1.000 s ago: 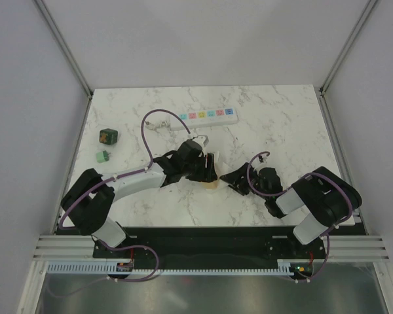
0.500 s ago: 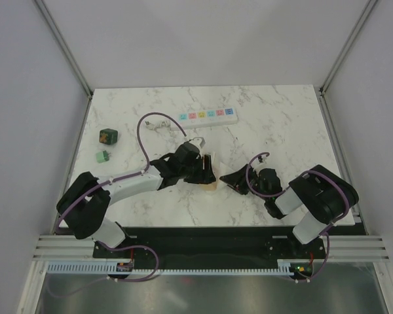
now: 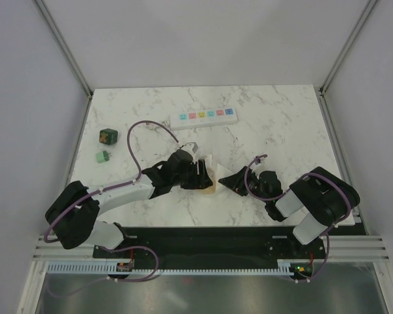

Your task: Pull the plug off the socket

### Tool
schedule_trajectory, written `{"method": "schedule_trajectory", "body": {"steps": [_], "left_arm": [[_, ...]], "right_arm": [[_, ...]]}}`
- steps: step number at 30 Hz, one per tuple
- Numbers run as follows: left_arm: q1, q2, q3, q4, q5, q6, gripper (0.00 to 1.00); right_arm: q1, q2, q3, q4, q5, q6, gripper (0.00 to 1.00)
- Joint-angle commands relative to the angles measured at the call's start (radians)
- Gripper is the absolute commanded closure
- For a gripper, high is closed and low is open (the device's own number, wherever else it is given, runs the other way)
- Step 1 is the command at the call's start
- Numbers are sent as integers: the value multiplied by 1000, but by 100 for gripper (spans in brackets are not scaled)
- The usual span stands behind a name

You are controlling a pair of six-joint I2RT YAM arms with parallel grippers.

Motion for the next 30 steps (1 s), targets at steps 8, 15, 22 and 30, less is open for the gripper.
{"method": "schedule_trajectory", "body": {"steps": [8, 15, 22, 30], "left_arm": [[-6, -52, 52, 40, 95, -52, 98], [1, -90, 15, 108, 94, -98, 98], [13, -144, 104, -61, 8, 35, 98], [21, -84, 70, 113, 179, -70, 98]], "right_arm": [[-34, 34, -31, -146, 247, -108, 100], [-35, -3, -11, -223, 277, -111, 100], [-35, -113, 55, -507, 359, -148, 100], [-41, -64, 58, -459, 359, -148, 100]]}}
